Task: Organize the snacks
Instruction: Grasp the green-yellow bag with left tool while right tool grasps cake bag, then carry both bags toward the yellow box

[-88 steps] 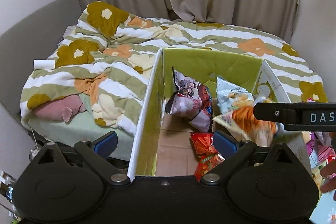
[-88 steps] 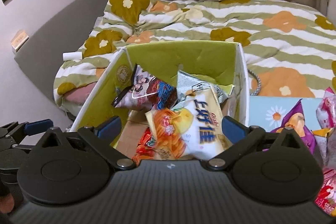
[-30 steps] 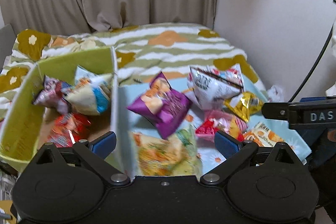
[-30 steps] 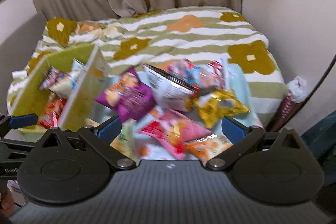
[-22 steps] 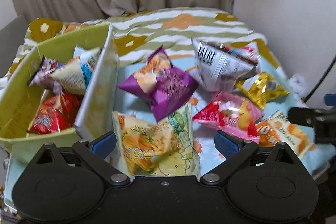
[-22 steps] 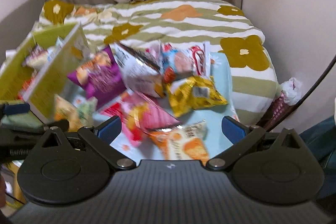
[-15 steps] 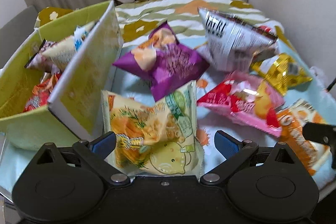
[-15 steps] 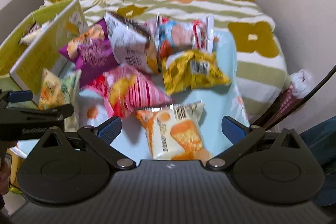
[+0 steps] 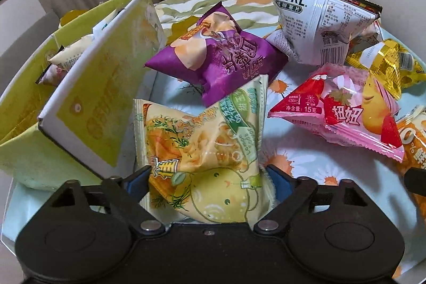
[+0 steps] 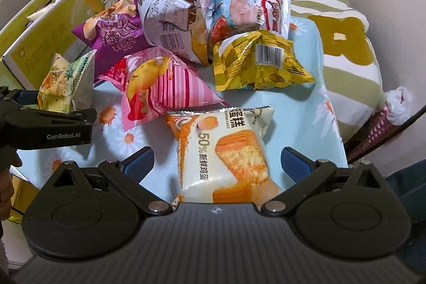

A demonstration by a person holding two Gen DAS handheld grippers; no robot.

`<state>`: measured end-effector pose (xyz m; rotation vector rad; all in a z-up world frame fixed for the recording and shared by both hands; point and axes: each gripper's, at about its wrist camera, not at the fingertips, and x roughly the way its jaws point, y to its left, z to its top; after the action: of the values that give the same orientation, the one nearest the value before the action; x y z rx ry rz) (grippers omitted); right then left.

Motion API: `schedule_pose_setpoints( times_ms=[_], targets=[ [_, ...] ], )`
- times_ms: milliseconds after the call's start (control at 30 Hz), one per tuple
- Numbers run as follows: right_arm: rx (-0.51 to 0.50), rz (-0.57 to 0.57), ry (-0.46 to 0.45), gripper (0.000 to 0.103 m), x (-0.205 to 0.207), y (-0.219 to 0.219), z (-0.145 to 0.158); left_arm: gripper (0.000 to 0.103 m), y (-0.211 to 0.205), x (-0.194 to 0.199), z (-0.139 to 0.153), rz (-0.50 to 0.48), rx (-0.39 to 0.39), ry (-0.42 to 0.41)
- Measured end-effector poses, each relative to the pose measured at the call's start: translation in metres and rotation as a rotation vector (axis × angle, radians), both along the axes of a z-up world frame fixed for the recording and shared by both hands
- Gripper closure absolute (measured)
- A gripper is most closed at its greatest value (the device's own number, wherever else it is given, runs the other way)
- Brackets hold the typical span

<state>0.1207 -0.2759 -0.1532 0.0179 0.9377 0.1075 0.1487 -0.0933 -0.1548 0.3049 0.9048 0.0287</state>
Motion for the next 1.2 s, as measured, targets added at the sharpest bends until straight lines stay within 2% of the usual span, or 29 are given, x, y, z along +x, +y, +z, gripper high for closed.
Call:
schedule_pose_setpoints(
  times_ms=[200,467,633,700,767,967,1200],
  targets=[
    [-0.005,0.009,0.004,0.0,0.004,0.002,-0.006,0.022,0.001,-0.002,0.005,-0.011,-0.003,0.002],
    [-0.018,0.005,0.003,0.0,0.008,0.001,-0.012,0.024,0.004,-0.008,0.009,-0.028,-0.022,0.009],
    [-0.028,0.009,0.009,0.008,0.008,0.003,-0.016,0.024,0.006,-0.014,0.016,-0.033,-0.037,-0.001],
    [-0.049,0.006,0.01,0.016,0.006,0.005,-0.018,0.024,0.005,-0.018,0.02,-0.039,-0.043,-0.008],
    [-0.056,0.003,0.01,0.02,0.005,0.006,-0.019,0.024,0.004,-0.023,0.026,-0.047,-0.048,-0.016],
    [-0.026,-0.026,0.007,0.022,-0.003,0.0,-0.012,0.024,0.0,-0.037,0.043,-0.069,-0.066,-0.054],
    [-0.012,-0.055,-0.031,0.022,-0.018,-0.004,0.013,0.024,0.0,-0.052,0.074,-0.079,-0.096,-0.105]
  ],
)
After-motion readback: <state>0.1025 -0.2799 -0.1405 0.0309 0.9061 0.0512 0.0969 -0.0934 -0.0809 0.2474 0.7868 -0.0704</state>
